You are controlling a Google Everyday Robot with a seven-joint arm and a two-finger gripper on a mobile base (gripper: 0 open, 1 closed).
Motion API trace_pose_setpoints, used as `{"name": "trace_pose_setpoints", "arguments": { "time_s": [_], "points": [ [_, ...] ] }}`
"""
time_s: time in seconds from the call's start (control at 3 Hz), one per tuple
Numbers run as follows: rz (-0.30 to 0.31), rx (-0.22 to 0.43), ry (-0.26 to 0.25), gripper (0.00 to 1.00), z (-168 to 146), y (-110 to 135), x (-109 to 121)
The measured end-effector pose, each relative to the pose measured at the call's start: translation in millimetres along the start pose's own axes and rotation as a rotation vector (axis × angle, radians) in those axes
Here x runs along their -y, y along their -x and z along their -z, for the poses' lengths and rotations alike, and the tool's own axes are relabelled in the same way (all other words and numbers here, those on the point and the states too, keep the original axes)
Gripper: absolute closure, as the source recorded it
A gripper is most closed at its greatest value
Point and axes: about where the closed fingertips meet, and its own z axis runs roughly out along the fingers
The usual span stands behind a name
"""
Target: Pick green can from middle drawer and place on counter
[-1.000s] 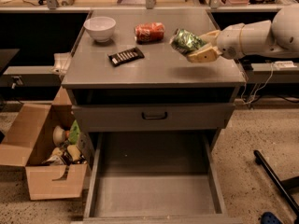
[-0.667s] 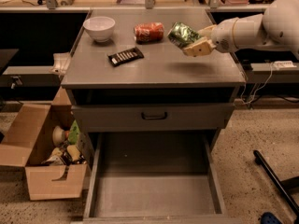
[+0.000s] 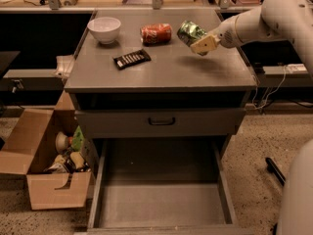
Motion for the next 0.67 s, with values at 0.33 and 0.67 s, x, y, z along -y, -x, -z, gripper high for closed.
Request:
{"name": "trace_pose_setpoints", "arguments": {
  "time_s": [0.33,0.67],
  "points": [
    [-0.038,-0.030,0.014,1.00,-12.3,-3.3,5.8],
    [-0.073,-0.055,0.035,1.00,-24.0,-7.9,8.4]
  ]
}}
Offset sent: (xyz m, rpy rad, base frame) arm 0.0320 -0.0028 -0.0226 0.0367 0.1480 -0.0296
